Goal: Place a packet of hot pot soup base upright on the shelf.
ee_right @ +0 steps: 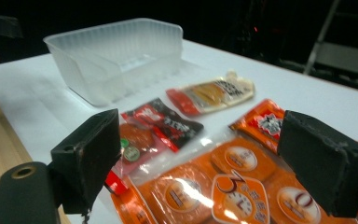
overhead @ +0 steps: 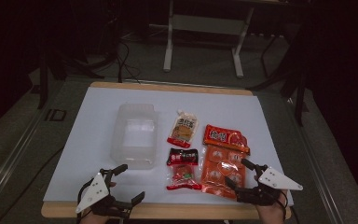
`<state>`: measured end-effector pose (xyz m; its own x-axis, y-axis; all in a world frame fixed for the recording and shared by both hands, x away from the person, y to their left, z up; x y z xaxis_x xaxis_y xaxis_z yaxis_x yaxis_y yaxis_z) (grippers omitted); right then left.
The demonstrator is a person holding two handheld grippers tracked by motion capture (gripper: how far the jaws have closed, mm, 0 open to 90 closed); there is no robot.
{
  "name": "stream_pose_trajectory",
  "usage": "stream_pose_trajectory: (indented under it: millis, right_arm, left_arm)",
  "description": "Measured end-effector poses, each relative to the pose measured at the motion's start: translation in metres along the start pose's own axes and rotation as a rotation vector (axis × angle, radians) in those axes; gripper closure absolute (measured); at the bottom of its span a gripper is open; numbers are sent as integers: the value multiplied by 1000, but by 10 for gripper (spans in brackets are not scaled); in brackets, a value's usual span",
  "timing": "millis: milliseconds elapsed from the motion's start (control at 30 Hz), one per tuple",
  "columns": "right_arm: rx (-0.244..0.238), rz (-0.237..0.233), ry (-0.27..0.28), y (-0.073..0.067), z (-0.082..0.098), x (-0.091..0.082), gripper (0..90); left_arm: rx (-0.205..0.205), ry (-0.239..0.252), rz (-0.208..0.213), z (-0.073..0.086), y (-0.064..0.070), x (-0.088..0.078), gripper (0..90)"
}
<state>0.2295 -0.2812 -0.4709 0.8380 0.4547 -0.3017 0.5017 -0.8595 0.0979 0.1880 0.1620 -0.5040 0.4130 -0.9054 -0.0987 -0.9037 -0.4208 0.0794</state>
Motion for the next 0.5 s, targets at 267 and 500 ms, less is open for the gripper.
stream_pose_trajectory:
  millis: [267, 500]
  right_arm:
    - [-59, 30, 16, -8, 4, 3, 126]
    - [-76, -15, -19, -7, 3, 6, 143]
  left_arm:
    - [-2, 23, -2, -1, -1, -2, 0]
    - [0, 12, 8, 0, 1, 0, 0]
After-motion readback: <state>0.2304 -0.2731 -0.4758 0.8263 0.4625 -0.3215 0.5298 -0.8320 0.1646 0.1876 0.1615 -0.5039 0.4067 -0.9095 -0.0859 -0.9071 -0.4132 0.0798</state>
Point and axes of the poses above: each handheld gripper's, and its own axes: x roughly forward along the jaws, z roughly out of its underside, y roughly to its right, the point moved 1 cm from there along x, roughly forward along the jaws, and after that the axes turned 15 degrees about z, right-handed, at the moved point
